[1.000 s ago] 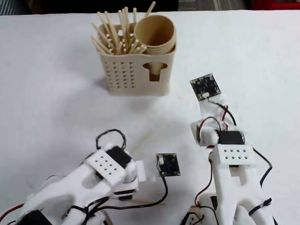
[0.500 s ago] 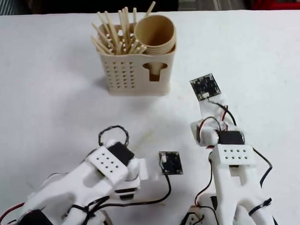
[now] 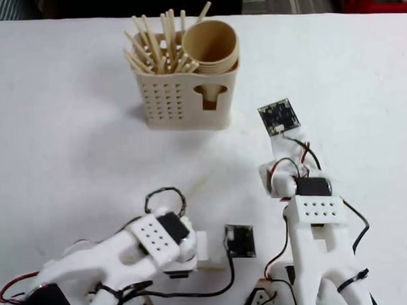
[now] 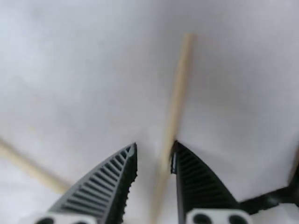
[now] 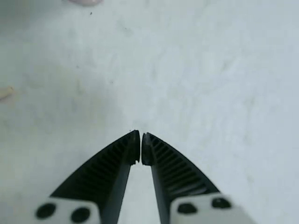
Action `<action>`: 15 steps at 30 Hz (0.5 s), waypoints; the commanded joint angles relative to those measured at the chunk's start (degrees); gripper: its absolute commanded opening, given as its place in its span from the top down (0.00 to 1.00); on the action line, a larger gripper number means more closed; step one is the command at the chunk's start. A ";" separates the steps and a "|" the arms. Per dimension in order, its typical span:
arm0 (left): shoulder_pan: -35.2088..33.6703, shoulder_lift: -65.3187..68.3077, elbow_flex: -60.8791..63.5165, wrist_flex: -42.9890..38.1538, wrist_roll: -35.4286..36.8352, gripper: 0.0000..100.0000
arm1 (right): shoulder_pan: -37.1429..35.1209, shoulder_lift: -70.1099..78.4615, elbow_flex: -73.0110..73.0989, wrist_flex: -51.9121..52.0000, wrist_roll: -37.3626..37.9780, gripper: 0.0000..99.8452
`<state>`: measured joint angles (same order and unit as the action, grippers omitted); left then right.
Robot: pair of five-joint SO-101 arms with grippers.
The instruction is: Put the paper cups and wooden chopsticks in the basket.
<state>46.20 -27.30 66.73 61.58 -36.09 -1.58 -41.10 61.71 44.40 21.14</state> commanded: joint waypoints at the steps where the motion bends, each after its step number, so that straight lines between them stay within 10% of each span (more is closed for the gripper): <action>1: -2.59 0.40 0.09 -0.97 1.32 0.88 | 0.48 -1.19 -0.44 -0.84 -0.26 0.98; 15: -6.46 -0.13 -6.24 8.97 0.62 0.98 | 0.66 -1.19 -0.44 -0.84 -0.53 0.98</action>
<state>40.75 -27.30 65.32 66.15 -35.38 -1.58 -41.10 61.71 44.40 21.14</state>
